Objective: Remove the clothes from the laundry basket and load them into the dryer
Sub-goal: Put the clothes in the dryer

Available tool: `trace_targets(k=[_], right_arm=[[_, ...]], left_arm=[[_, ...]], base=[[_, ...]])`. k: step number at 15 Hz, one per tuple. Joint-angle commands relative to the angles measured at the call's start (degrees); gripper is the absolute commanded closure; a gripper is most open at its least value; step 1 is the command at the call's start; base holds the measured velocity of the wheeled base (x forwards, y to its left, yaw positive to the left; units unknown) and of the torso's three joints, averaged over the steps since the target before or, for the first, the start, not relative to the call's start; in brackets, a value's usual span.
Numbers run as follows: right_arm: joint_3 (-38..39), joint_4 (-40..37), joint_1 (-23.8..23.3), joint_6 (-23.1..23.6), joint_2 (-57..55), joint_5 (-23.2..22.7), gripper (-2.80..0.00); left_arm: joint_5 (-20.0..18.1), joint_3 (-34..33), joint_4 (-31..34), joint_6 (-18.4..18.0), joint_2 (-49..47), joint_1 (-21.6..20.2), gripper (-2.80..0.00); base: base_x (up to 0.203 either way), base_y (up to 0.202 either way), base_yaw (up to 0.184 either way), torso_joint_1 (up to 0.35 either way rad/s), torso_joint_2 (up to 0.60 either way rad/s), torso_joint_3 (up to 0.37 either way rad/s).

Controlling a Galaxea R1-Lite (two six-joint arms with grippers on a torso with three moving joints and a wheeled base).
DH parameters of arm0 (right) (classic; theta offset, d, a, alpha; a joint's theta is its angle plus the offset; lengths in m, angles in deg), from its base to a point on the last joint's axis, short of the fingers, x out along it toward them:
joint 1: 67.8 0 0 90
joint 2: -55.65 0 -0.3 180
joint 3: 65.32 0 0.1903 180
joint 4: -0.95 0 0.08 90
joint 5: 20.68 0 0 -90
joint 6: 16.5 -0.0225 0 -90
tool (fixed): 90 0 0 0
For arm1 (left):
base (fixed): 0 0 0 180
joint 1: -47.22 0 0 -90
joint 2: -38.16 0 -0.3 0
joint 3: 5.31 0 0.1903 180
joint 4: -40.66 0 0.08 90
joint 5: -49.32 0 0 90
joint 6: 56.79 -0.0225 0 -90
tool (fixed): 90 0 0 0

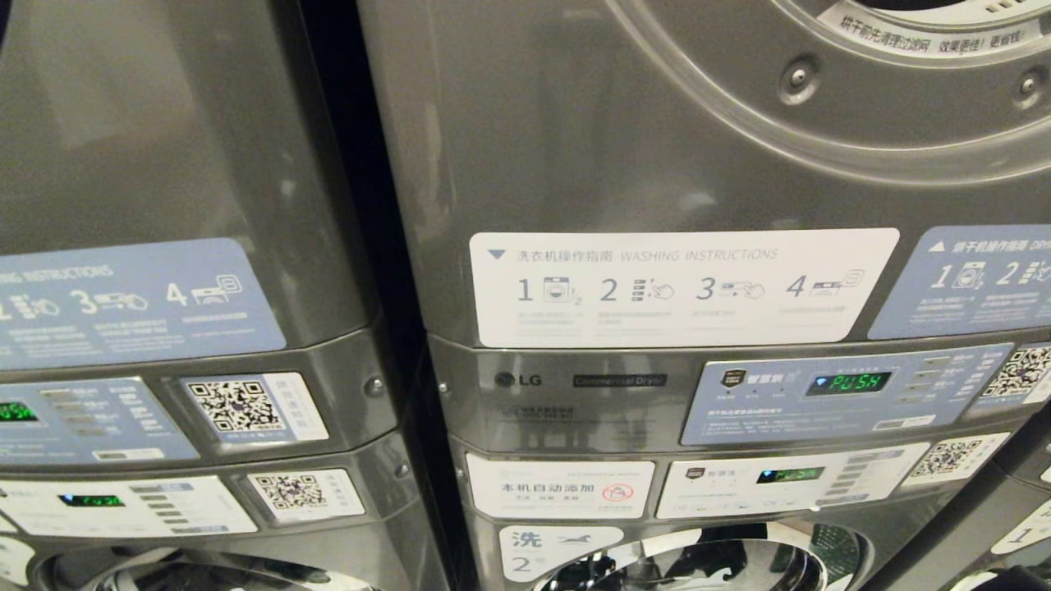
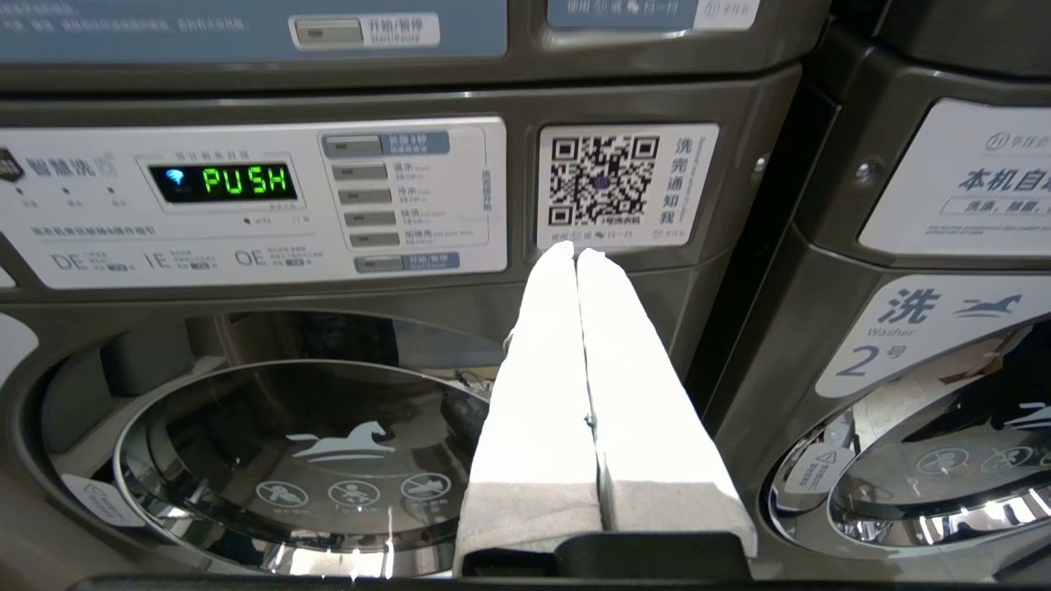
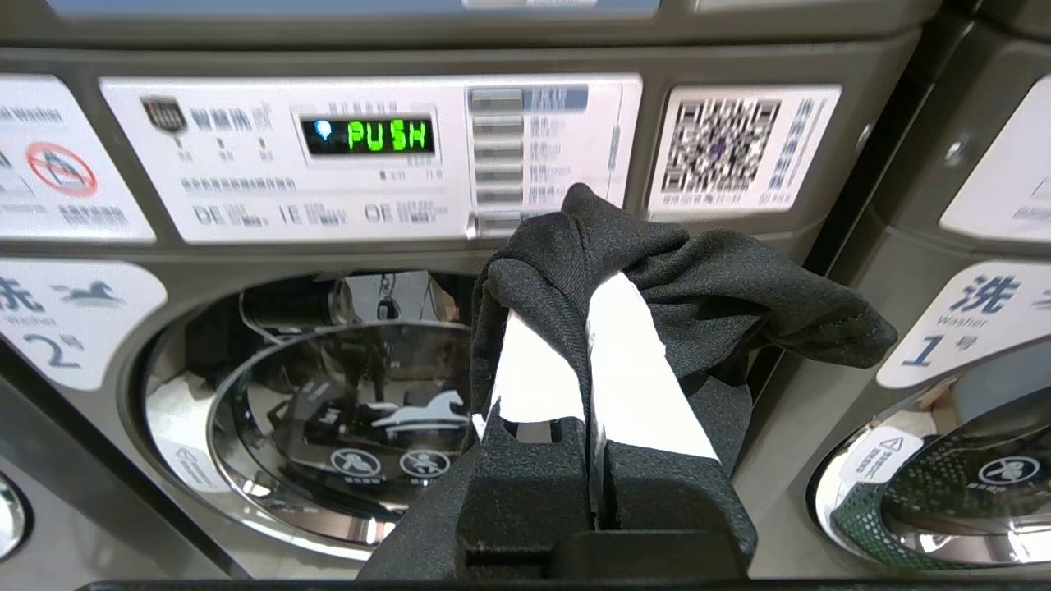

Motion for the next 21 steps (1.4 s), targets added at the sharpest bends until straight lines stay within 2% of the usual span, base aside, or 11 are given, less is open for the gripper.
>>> trace_targets(k=[1, 21], right_arm=[[0.0, 0.0, 0.0, 0.0, 0.0, 0.0, 0.0], [-0.1, 0.0, 0.0, -0.1, 0.0, 0.0, 0.0]], left_arm=[[0.0, 0.0, 0.0, 0.0, 0.0, 0.1, 0.0], [0.0, 0.0, 0.0, 0.0, 0.0, 0.0, 0.0]], base=[[0.0, 0.0, 0.0, 0.158, -0.36, -0.203], [0.0, 0.0, 0.0, 0.14, -0.3, -0.158]])
